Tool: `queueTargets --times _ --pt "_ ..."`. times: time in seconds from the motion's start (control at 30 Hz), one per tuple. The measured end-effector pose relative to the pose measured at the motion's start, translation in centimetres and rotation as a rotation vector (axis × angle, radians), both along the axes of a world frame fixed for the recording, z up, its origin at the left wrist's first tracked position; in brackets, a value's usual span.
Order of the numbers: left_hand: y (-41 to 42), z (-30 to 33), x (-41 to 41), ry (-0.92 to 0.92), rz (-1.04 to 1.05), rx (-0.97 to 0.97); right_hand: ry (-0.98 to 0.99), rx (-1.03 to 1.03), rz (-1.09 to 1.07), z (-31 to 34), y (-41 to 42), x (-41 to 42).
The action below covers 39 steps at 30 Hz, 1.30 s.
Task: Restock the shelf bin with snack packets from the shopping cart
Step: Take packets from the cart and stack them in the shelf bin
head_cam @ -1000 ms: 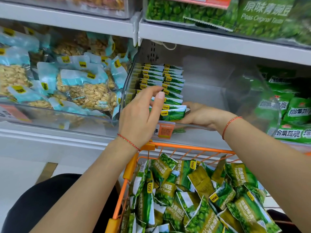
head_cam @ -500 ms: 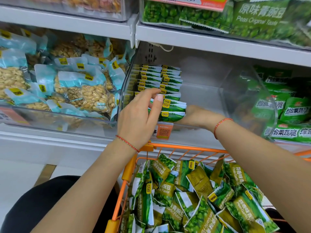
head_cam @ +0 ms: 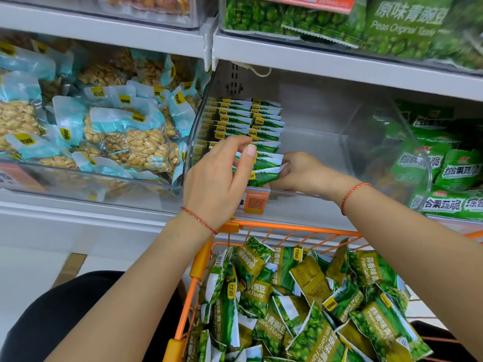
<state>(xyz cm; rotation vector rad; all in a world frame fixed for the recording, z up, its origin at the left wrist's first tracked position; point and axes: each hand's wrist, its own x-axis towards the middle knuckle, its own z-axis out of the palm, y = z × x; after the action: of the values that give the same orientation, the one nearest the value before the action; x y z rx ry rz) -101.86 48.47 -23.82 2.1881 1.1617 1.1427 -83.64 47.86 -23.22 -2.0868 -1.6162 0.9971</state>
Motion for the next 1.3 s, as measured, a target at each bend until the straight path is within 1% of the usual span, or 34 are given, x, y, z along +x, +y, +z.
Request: queueTargets --times 0.07,0.17,0.3,0.37,0.53,0.63,0.7,0.77,0.8,0.87,0.93,0.97,1.0,1.07,1.13,1.17,1.2,1.23,1.3 --pt "0.0 0.0 0.0 0.009 0.002 0.002 0.041 -0.019 0.007 -0.2 0.0 0.1" --pt "0.0 0.0 0.0 0.012 -0.005 -0.005 -0.008 -0.05 0.031 -0.1 0.0 0.2" --pt "0.0 0.0 0.0 0.009 -0.011 -0.003 0.001 -0.058 0.031 0.2 -0.1 0.1" --pt "0.0 -0.1 0.0 0.013 -0.014 0.003 0.004 -0.11 0.01 -0.1 -0.1 0.1" --pt "0.1 -0.2 -0.1 0.023 -0.021 0.012 0.035 -0.317 -0.053 -0.2 -0.3 0.4" --pt "0.0 -0.1 -0.2 0.038 -0.027 0.01 -0.019 -0.357 -0.038 1.1 -0.9 0.6" --pt "-0.1 0.0 -0.3 0.037 -0.045 0.001 -0.125 -0.264 -0.027 2.7 -1.7 0.8" --pt "-0.2 0.3 -0.6 0.045 -0.088 0.001 -0.203 -0.072 -0.051 4.8 -3.1 0.6" --pt "-0.3 0.7 -0.8 0.046 -0.116 0.003 -0.191 0.027 -0.076 5.8 -4.3 0.4" --pt "-0.8 1.8 -1.2 0.025 -0.158 0.002 -0.054 0.152 -0.128 7.5 -7.1 0.1" --pt "-2.2 2.8 -1.0 0.019 -0.2 -0.004 0.085 0.168 -0.152 8.7 -10.5 0.2" --pt "-3.2 3.3 -0.8 0.034 -0.238 -0.01 0.104 0.148 -0.146 9.1 -12.1 0.3" --pt "-4.4 3.6 -0.4 0.064 -0.293 -0.012 0.077 0.105 -0.134 9.0 -13.6 0.5" --pt "-6.5 3.6 0.4 0.201 -0.432 -0.009 -0.094 -0.032 -0.096 7.7 -16.0 0.8" --pt "-8.3 2.7 1.3 0.465 -0.554 -0.052 -0.351 -0.144 -0.064 5.7 -17.7 0.9" --pt "-9.0 2.0 1.6 0.602 -0.602 -0.098 -0.442 -0.165 -0.07 4.6 -18.3 0.9" --pt "-9.7 1.4 2.0 0.712 -0.637 -0.142 -0.475 -0.168 -0.097 3.7 -18.8 0.8" --pt "-10.1 0.7 2.3 0.793 -0.66 -0.175 -0.463 -0.152 -0.134 3.0 -19.2 0.9" --pt "-10.8 -0.3 2.7 0.874 -0.67 -0.216 -0.366 -0.101 -0.198 1.9 -19.5 1.0"
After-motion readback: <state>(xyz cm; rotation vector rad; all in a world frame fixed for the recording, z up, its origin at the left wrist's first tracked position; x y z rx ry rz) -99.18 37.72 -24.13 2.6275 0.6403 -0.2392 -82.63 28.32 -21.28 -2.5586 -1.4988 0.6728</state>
